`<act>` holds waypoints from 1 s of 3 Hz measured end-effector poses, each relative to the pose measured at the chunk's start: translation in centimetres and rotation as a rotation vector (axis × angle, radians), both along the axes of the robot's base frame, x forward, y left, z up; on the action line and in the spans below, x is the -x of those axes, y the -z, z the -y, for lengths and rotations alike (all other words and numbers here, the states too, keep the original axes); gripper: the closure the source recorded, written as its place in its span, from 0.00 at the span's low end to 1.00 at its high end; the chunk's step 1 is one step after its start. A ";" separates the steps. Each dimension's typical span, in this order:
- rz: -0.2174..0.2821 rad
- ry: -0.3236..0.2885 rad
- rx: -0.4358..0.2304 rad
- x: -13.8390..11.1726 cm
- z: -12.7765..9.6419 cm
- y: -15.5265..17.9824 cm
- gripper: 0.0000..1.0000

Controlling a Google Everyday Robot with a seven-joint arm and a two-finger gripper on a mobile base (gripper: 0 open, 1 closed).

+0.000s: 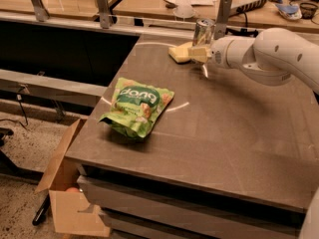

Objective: Move redbull can near sponge

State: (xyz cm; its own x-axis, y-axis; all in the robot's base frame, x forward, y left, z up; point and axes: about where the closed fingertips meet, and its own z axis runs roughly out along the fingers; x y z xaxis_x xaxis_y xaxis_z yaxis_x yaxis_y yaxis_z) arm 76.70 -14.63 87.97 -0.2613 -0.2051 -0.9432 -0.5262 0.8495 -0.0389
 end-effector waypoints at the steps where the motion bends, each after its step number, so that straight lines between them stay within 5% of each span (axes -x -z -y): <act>1: -0.048 0.021 0.013 -0.7 0.3 2.3 0.53; 2: -0.061 0.040 0.022 -0.6 1.0 3.0 0.22; 3: -0.048 0.042 0.031 -0.1 1.5 2.6 0.01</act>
Offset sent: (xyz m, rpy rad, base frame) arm 0.0088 -0.0176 -0.0413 -0.0262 0.0868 -0.0651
